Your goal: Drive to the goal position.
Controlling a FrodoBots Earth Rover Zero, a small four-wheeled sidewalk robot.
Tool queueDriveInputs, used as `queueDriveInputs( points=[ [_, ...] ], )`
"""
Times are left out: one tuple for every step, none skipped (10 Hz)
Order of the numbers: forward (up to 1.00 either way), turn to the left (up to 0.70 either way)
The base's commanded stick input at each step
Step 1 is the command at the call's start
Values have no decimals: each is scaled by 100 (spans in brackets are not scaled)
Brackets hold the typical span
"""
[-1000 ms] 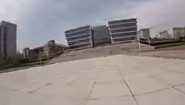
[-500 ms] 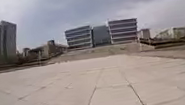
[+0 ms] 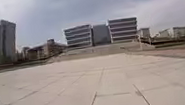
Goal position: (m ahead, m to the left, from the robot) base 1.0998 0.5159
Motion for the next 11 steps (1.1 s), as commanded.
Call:
queueDriveInputs(
  points=[
    [70, 0],
    [70, 0],
    [70, 0],
    [70, 0],
    [70, 0],
    [70, 0],
    [70, 0],
    [70, 0],
    [70, 0],
    [70, 0],
    [70, 0]
  ],
)
